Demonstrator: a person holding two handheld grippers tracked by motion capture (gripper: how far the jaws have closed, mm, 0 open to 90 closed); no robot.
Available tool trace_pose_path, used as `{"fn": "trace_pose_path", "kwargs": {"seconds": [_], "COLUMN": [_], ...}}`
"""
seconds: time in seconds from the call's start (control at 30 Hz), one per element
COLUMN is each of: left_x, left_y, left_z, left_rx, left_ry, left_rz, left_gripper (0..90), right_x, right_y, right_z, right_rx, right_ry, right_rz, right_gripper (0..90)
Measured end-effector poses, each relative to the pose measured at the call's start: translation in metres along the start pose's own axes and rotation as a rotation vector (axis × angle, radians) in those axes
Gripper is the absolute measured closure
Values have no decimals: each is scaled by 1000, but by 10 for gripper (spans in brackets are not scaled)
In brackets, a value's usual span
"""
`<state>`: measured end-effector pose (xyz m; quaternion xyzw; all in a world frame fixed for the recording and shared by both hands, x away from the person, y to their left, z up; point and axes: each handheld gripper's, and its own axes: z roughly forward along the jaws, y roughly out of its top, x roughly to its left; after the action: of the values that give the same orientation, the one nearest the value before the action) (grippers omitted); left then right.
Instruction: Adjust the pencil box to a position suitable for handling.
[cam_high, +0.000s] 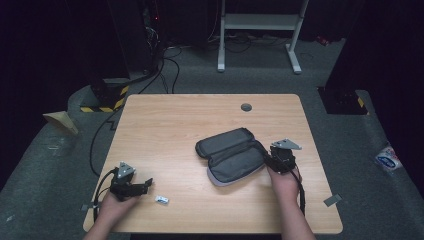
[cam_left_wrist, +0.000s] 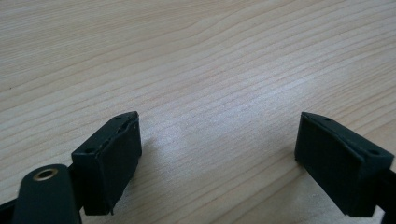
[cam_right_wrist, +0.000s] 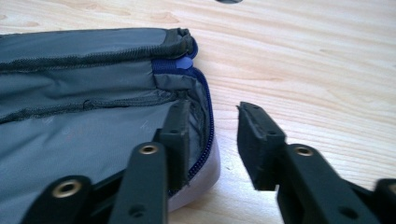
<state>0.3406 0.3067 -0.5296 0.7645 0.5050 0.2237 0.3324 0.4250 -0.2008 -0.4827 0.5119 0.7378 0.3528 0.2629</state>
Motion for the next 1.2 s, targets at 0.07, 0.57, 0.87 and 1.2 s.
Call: {"fn": "trace_pose_path", "kwargs": {"seconds": [0.07, 0.57, 0.87, 1.2], "left_x": [0, 0, -4, -61], "left_y": [0, -1, 4, 32], "left_z": [0, -2, -8, -28], "left_rx": [0, -9, -21, -149], "left_ry": [0, -9, -19, -137], "left_rz": [-1, 10, 19, 118], "left_gripper": [150, 191, 349, 364], "right_x": [1, 14, 36, 64], "right_y": [-1, -16, -30, -34], "right_z": [2, -10, -26, -38], "right_rx": [19, 16, -25, -74], "right_ry": [4, 30, 85, 190], "right_rz": [-1, -17, -18, -55], "right_gripper": [708, 816, 787, 739]}}
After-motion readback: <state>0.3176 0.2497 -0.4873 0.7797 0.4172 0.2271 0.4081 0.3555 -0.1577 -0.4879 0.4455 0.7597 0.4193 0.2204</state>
